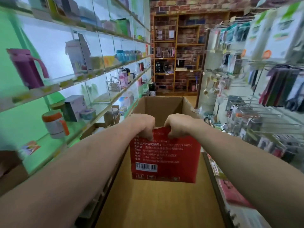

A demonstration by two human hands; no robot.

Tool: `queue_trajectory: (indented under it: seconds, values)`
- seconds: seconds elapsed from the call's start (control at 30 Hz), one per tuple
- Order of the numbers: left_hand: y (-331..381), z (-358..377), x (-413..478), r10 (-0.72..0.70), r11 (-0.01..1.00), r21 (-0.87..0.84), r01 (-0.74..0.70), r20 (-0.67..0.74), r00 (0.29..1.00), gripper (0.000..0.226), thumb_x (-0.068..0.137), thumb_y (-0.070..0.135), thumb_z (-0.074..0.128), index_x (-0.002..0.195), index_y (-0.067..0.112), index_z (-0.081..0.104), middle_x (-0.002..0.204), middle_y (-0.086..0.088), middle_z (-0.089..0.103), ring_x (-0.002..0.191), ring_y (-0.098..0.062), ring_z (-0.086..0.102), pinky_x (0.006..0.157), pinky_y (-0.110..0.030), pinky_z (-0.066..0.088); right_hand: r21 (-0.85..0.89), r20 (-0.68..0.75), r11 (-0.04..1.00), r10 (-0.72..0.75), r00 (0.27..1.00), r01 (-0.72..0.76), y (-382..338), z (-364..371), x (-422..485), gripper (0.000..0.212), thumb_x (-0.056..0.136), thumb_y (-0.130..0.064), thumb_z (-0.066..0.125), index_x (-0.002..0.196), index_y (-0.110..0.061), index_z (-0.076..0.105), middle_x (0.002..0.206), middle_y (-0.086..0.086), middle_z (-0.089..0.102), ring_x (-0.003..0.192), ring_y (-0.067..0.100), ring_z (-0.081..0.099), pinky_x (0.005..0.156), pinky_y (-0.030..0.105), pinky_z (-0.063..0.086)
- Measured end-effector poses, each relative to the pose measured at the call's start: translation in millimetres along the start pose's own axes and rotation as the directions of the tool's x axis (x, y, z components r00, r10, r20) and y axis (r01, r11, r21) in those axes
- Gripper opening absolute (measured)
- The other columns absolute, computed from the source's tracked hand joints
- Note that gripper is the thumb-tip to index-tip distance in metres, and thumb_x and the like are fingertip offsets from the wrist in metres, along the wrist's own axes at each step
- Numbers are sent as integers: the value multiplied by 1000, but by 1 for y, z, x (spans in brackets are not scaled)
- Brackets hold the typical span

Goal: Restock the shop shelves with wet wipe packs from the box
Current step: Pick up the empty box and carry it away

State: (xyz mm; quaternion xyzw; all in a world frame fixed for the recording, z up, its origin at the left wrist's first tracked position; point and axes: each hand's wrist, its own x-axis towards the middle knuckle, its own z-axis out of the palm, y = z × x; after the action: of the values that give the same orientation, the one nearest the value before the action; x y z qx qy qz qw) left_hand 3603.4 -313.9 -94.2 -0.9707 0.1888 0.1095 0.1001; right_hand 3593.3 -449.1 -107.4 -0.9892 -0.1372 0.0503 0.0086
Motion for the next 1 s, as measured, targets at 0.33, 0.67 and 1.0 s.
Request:
queue_trajectory:
  seconds: [0.33, 0.67, 1.0]
  values:
    - [-93, -28, 238, -1, 1000, -3, 1, 32, 999, 27, 87, 37, 67, 110, 24, 67, 90, 5, 63, 85, -17, 61, 82, -33, 54, 34, 42, 999, -10, 999, 8, 73, -11, 241, 24, 83, -22, 68, 106, -24, 70, 95, -2, 67, 87, 17, 63, 73, 34, 55]
    - [-143, -81, 485, 85, 996, 35, -86, 9, 996, 25, 87, 39, 67, 107, 24, 67, 89, 5, 64, 83, -16, 62, 73, -30, 52, 66, 17, 994, 89, 996, -90, 186, -31, 451, 21, 85, -22, 66, 106, -24, 69, 92, -4, 64, 86, 17, 62, 64, 30, 48]
    - [-180, -132, 736, 104, 994, 8, -105, 25, 994, 29, 88, 38, 66, 109, 18, 65, 85, 7, 63, 84, -13, 63, 77, -27, 53, 92, 58, 991, 87, 994, -92, 317, -54, 674, 29, 82, -24, 70, 111, -25, 68, 90, -6, 62, 86, 16, 62, 62, 28, 46]
